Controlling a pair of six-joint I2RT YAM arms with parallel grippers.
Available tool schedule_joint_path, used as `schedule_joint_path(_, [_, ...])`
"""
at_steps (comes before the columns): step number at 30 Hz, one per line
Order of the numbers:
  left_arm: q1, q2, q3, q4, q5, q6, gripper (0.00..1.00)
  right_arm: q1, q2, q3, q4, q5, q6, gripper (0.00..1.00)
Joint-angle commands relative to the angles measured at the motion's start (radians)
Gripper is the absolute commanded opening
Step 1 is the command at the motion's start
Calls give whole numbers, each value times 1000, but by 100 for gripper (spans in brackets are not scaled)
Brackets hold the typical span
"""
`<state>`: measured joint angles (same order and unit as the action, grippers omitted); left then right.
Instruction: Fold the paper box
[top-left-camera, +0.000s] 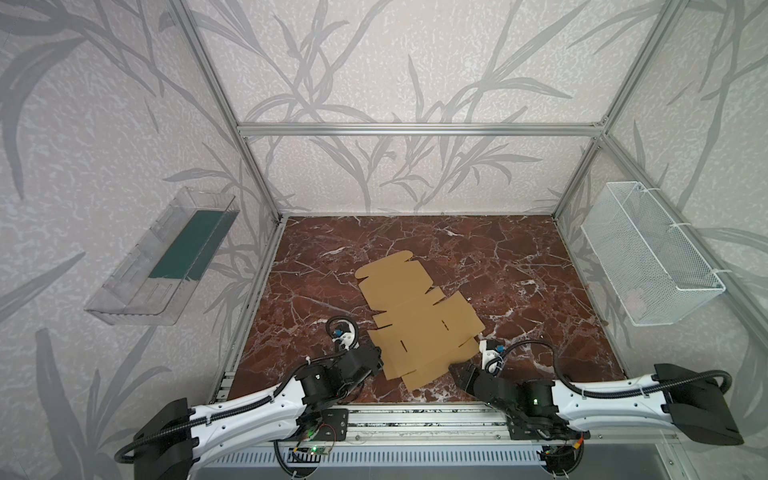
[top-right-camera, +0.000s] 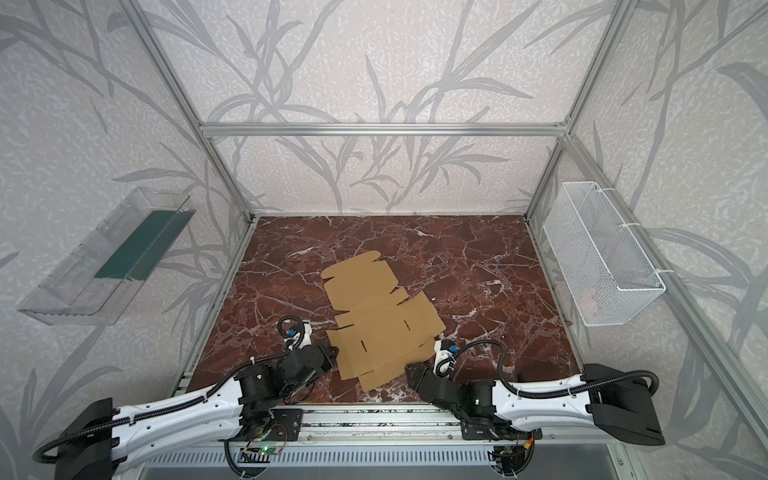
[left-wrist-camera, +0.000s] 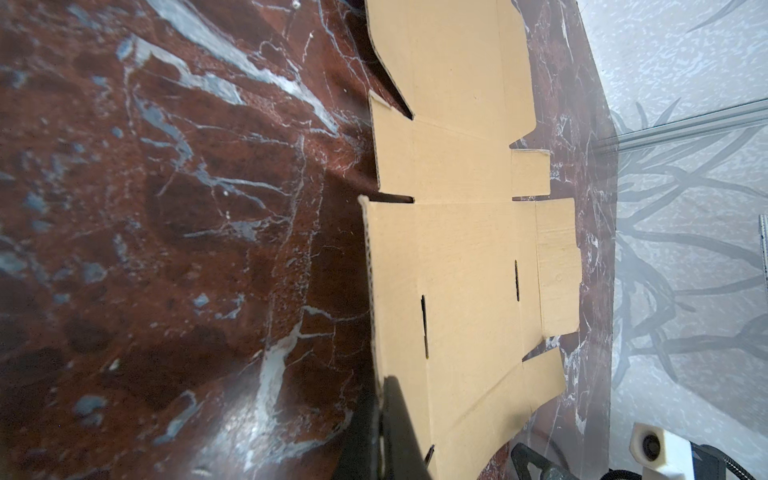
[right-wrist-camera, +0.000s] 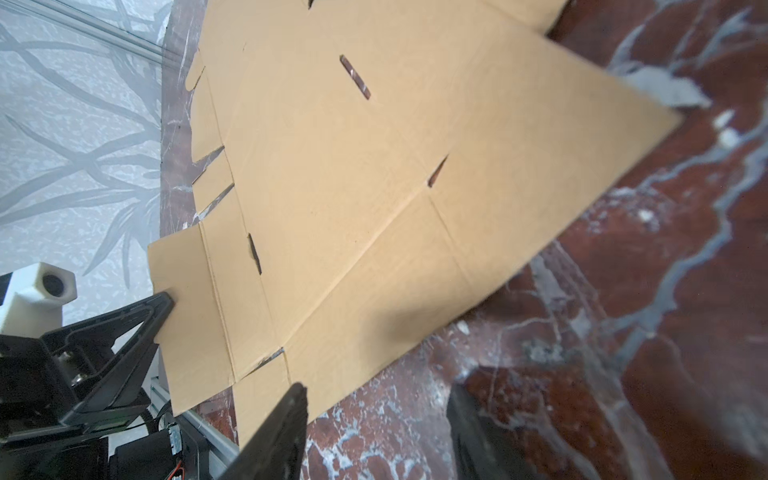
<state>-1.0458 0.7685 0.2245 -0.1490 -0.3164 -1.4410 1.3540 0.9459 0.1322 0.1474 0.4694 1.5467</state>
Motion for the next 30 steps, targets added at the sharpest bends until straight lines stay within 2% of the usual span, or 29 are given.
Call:
schedule_joint_path(1, [-19, -1, 1, 3, -48, -26, 0, -37, 30, -6, 66, -33, -31, 54])
schedule_joint_path(7, [-43, 4, -4, 23, -64, -42, 0, -68, 89, -2, 107, -42, -47, 47])
schedule_joint_path(12, [-58, 10, -4, 28, -72, -49, 0, -73, 174, -21, 249, -51, -85, 42])
schedule_joint_path(17, [-70, 8, -7, 33, -83, -55, 0, -73, 274, -53, 445, -49, -134, 41])
schedule_joint_path(20, [-78, 7, -7, 34, -86, -56, 0, -73, 312, -51, 498, -52, -165, 36])
schedule_joint_path(24, [-84, -5, -13, 22, -93, -61, 0, -74, 307, -32, 443, -58, -169, 28])
schedule_joint_path(30, [-85, -44, -26, -1, -102, -64, 0, -73, 172, -6, 216, -23, -174, 19])
